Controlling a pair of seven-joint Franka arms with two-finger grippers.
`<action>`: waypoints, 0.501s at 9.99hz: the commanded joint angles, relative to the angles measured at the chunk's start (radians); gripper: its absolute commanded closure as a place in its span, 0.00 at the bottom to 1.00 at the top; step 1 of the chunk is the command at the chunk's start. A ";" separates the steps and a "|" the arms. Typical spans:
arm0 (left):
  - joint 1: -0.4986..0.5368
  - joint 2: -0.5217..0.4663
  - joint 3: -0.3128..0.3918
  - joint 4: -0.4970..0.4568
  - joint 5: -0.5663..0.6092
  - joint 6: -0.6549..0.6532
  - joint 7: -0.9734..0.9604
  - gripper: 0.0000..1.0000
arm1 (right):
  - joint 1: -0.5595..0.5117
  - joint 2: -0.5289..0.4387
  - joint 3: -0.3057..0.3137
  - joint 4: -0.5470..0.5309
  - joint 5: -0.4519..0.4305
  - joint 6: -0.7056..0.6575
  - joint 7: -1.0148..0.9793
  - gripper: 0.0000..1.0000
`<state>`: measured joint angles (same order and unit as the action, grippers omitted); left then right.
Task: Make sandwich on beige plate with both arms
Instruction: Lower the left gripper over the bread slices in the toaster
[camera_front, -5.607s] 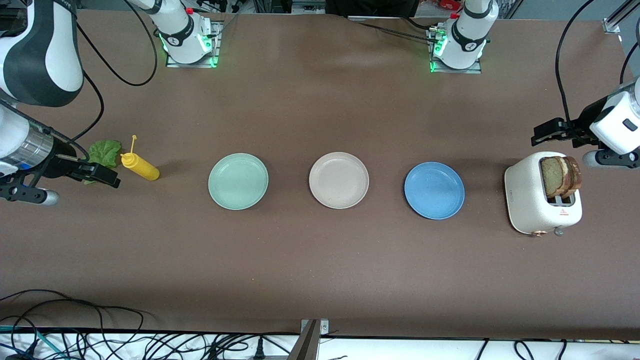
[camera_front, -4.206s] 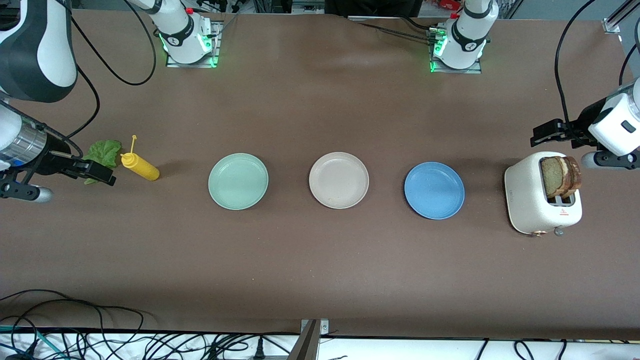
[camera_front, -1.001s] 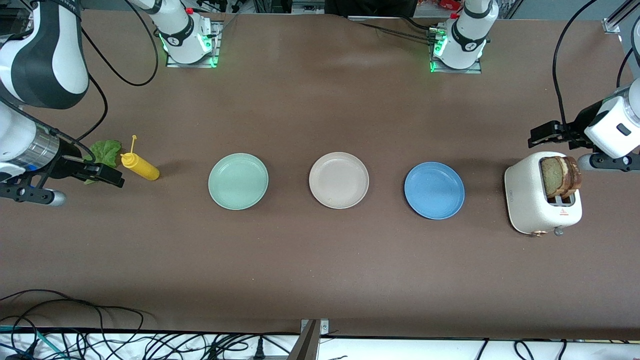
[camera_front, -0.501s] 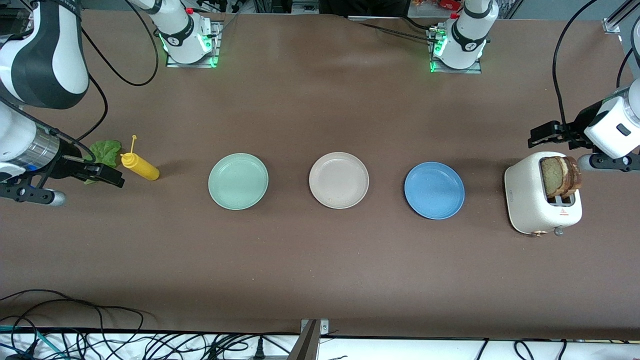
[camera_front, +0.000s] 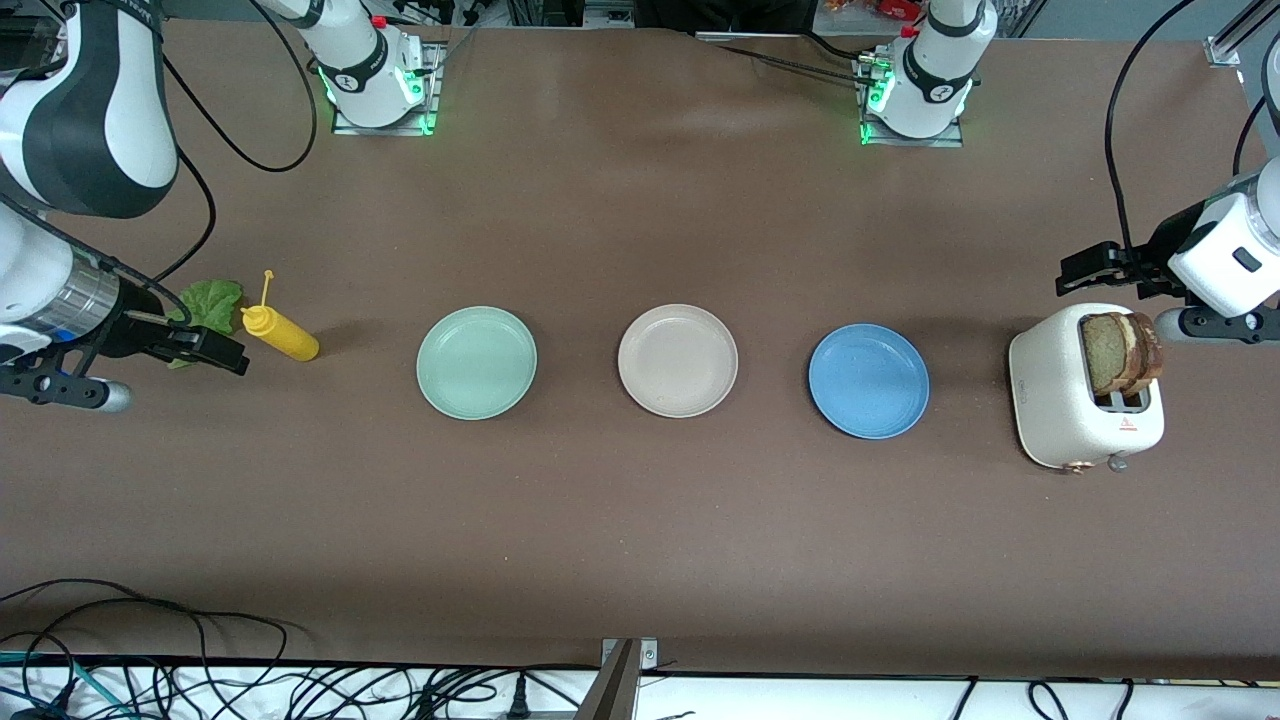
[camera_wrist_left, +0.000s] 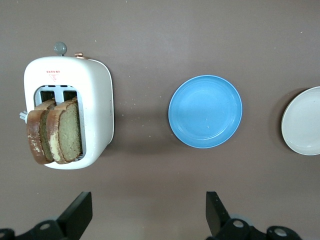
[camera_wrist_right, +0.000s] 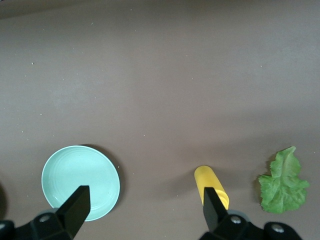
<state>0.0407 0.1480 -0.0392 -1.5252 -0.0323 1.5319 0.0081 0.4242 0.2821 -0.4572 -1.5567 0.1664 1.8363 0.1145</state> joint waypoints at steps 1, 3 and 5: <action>-0.007 0.008 0.002 0.022 0.002 -0.007 0.013 0.00 | 0.002 -0.017 0.005 -0.008 -0.010 -0.003 0.013 0.00; -0.002 0.012 0.005 0.022 0.059 -0.007 0.012 0.00 | 0.002 -0.017 0.005 -0.010 -0.011 -0.003 0.013 0.00; 0.021 0.049 0.019 0.025 0.068 0.005 0.003 0.00 | 0.002 -0.017 0.005 -0.010 -0.011 -0.003 0.013 0.00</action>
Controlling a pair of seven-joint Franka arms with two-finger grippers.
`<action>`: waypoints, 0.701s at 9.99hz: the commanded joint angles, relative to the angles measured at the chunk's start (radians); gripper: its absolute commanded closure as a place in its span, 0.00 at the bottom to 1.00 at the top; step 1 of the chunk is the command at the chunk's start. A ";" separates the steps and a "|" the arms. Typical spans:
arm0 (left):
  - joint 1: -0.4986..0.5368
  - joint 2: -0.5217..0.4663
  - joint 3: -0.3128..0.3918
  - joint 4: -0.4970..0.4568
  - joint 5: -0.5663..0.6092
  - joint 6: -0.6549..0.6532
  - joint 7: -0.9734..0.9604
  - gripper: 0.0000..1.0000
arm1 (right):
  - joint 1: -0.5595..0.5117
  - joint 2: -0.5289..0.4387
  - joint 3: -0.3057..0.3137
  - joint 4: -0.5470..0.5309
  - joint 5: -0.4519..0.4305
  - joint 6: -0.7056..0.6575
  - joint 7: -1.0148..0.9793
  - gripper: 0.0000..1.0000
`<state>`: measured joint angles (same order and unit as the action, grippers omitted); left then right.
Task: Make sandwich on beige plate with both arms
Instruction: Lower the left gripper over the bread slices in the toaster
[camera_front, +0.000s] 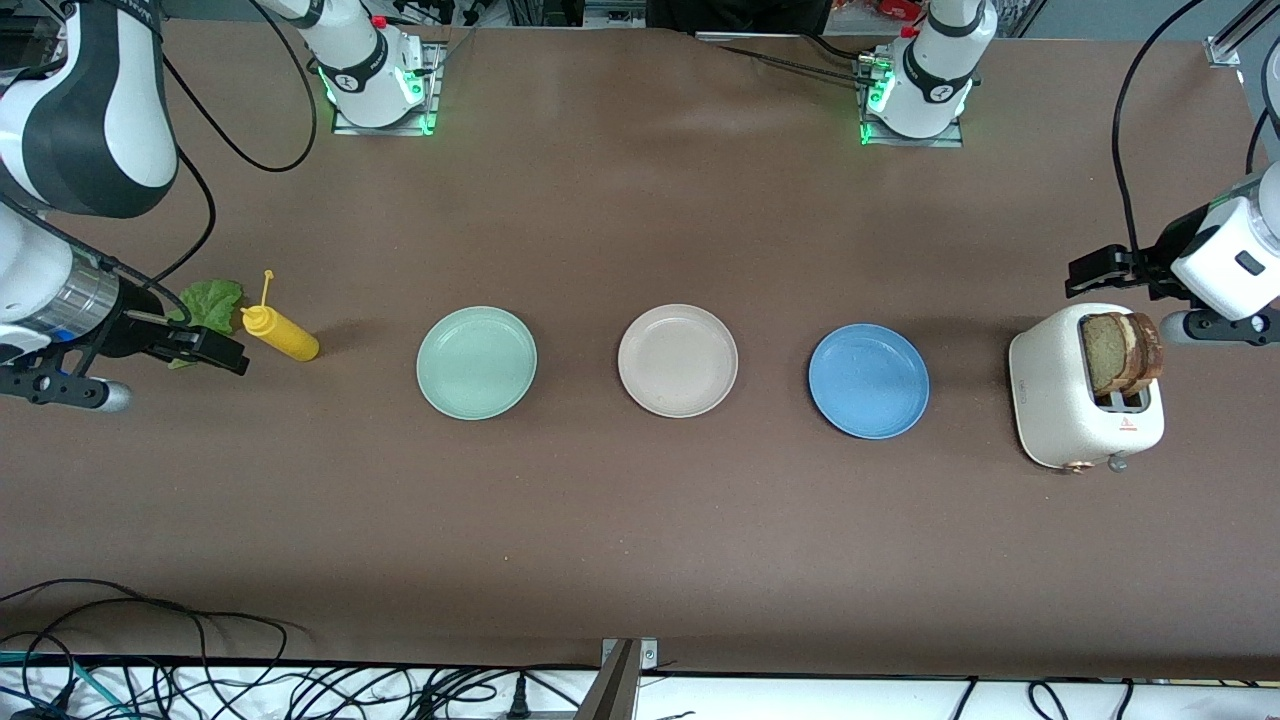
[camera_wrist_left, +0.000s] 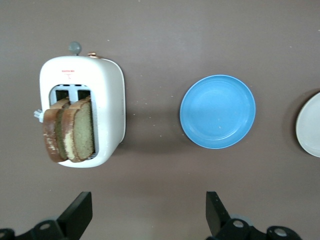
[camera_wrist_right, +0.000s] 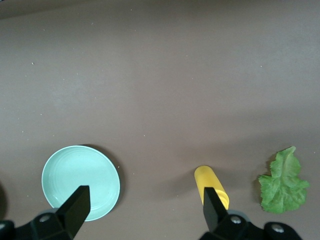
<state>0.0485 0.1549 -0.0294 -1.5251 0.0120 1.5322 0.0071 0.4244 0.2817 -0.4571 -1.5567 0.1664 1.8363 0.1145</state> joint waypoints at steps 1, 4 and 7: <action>0.034 0.054 0.016 0.045 0.014 0.008 -0.008 0.00 | 0.002 -0.015 0.005 -0.008 -0.013 -0.003 0.013 0.00; 0.054 0.147 0.028 0.052 0.022 0.011 -0.009 0.00 | 0.001 -0.009 0.003 0.000 -0.013 0.009 0.013 0.00; 0.143 0.181 0.026 0.051 0.043 0.084 0.093 0.00 | 0.001 -0.009 0.003 0.000 -0.016 0.008 0.014 0.00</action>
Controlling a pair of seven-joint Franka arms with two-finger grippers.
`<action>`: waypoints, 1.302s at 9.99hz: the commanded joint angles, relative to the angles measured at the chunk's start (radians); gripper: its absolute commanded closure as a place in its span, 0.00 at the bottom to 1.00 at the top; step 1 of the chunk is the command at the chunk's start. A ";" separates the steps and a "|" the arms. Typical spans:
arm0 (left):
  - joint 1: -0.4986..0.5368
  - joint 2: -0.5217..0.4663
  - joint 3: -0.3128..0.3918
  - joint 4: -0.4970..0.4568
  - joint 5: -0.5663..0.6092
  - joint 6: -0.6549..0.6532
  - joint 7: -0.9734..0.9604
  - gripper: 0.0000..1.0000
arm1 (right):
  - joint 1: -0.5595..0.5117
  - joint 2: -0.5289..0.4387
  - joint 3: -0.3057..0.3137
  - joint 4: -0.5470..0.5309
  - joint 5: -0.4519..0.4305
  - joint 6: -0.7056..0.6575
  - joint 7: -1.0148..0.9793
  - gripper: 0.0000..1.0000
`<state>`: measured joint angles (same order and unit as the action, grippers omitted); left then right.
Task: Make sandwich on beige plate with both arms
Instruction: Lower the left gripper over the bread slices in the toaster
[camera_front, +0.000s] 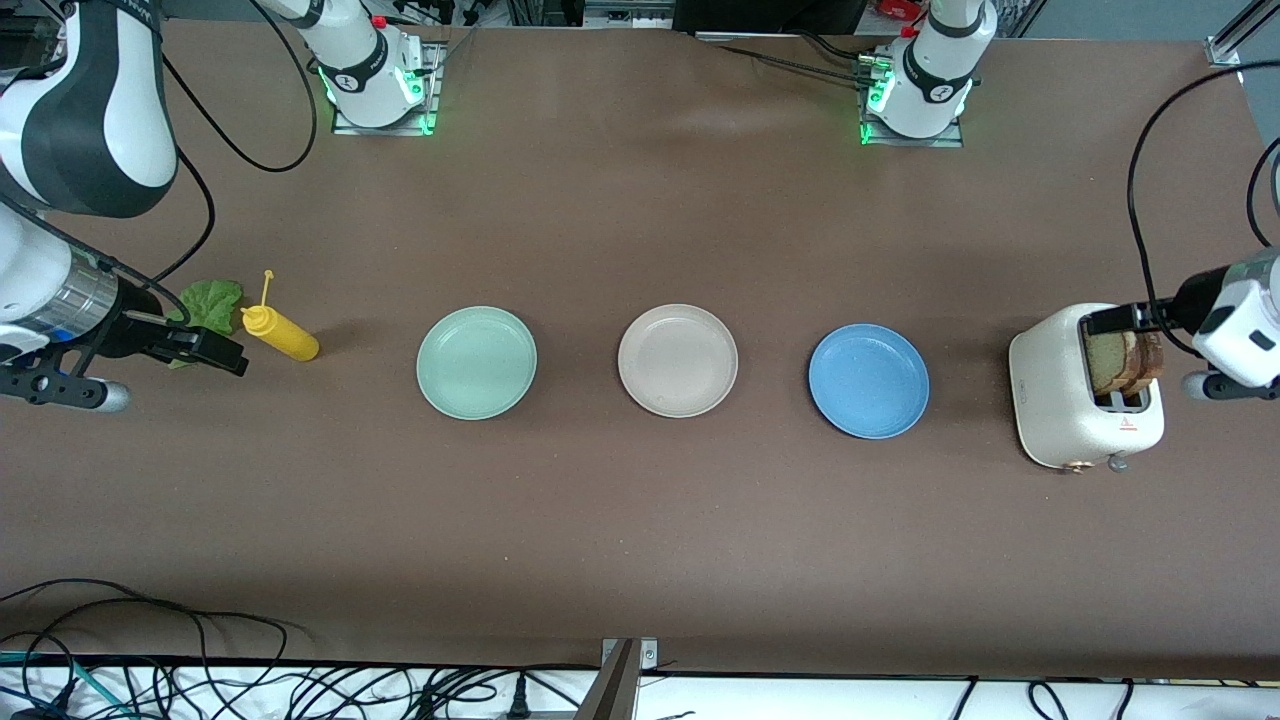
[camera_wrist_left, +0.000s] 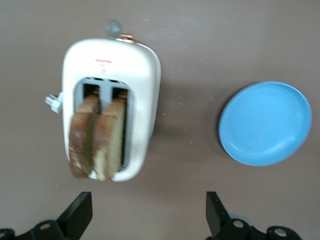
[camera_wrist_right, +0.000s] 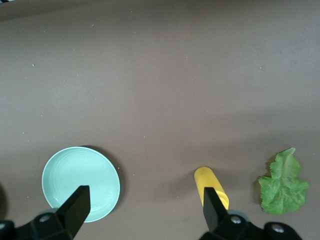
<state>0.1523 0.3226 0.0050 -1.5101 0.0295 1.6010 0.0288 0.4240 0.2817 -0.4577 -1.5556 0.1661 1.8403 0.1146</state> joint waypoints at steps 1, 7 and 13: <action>0.046 0.018 -0.008 0.034 0.026 0.022 0.129 0.00 | 0.002 -0.009 0.004 -0.001 -0.016 0.004 0.016 0.00; 0.049 0.016 -0.008 -0.030 0.024 0.072 0.138 0.00 | 0.001 -0.010 0.004 -0.001 -0.016 0.002 0.014 0.00; 0.053 -0.118 -0.010 -0.307 0.023 0.290 0.137 0.00 | 0.002 -0.001 0.005 -0.001 -0.007 0.023 0.017 0.00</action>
<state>0.2009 0.2674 0.0000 -1.7275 0.0297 1.8355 0.1466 0.4242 0.2818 -0.4575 -1.5556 0.1661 1.8448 0.1147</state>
